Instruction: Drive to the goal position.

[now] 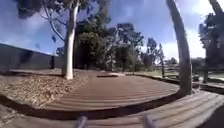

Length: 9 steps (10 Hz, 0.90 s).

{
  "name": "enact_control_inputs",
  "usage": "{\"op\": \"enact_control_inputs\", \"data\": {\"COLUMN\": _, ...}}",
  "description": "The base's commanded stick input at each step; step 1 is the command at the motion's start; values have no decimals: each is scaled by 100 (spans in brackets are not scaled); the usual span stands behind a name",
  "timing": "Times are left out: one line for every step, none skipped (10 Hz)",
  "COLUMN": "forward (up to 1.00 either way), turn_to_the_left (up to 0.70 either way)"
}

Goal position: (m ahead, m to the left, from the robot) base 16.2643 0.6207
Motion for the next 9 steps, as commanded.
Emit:
{"op": "enact_control_inputs", "data": {"forward": 100, "turn_to_the_left": 0}}
{"op": "enact_control_inputs", "data": {"forward": 100, "turn_to_the_left": 0}}
{"op": "enact_control_inputs", "data": {"forward": 100, "turn_to_the_left": 0}}
{"op": "enact_control_inputs", "data": {"forward": 100, "turn_to_the_left": 0}}
{"op": "enact_control_inputs", "data": {"forward": 100, "turn_to_the_left": 0}}
{"op": "enact_control_inputs", "data": {"forward": 100, "turn_to_the_left": 0}}
{"op": "enact_control_inputs", "data": {"forward": 100, "turn_to_the_left": 0}}
{"op": "enact_control_inputs", "data": {"forward": 100, "turn_to_the_left": 0}}
{"op": "enact_control_inputs", "data": {"forward": 100, "turn_to_the_left": 0}}
